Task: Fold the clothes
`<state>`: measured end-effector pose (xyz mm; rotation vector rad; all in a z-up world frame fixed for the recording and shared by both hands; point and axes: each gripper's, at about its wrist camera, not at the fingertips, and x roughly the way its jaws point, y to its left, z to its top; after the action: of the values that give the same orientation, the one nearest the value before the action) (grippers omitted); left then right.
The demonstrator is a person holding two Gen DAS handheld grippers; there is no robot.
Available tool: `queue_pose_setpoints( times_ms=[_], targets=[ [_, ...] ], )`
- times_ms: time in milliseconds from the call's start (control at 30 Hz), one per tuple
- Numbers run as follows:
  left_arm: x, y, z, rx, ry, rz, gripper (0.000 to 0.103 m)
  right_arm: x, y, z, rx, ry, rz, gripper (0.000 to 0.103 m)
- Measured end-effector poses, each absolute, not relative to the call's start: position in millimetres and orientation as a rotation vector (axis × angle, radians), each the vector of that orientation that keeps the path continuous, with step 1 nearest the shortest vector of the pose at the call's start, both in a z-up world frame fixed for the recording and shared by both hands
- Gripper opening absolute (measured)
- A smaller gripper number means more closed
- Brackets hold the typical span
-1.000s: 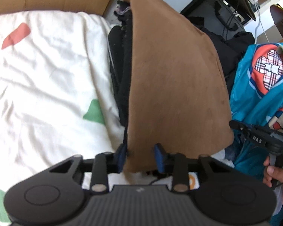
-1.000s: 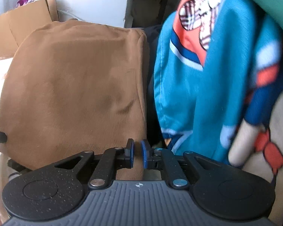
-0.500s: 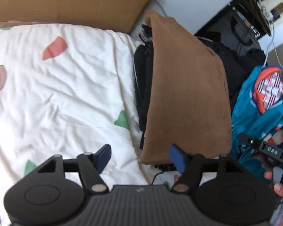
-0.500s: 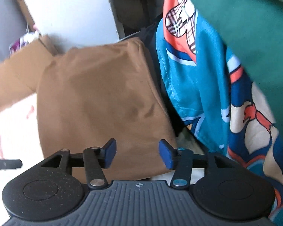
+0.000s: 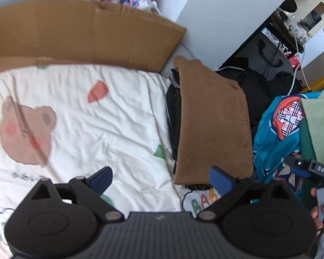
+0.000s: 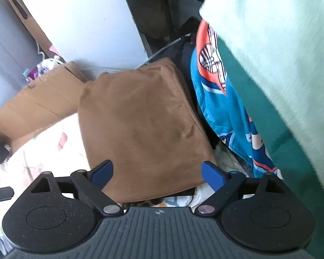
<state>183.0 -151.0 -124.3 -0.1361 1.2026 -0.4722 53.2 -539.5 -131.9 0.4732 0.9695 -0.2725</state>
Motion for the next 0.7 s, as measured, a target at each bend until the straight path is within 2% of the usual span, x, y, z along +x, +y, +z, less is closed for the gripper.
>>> queue_pose_setpoints(
  times_ms=[100, 200, 500, 700],
  targets=[
    [181.1, -137.0, -99.1, -0.13, 1.186, -0.448, 0.102, 50.1, -535.7, -111.3, 0.491, 0.969, -0.268, 0.095],
    [175.2, -125.1, -77.3, -0.123, 1.177, -0.424, 0.102, 47.7, -530.6, -92.2, 0.501, 0.965, -0.254, 0.101],
    [154.7, -95.7, -19.7, 0.016, 1.148, -0.387, 0.102, 47.6, -501.7, -45.7, 0.501, 0.981, -0.168, 0.101],
    [145.8, -50.9, 11.6, -0.052, 1.158, -0.325, 0.102, 55.5, -477.5, -18.5, 0.453, 1.002, -0.134, 0.101]
  ],
)
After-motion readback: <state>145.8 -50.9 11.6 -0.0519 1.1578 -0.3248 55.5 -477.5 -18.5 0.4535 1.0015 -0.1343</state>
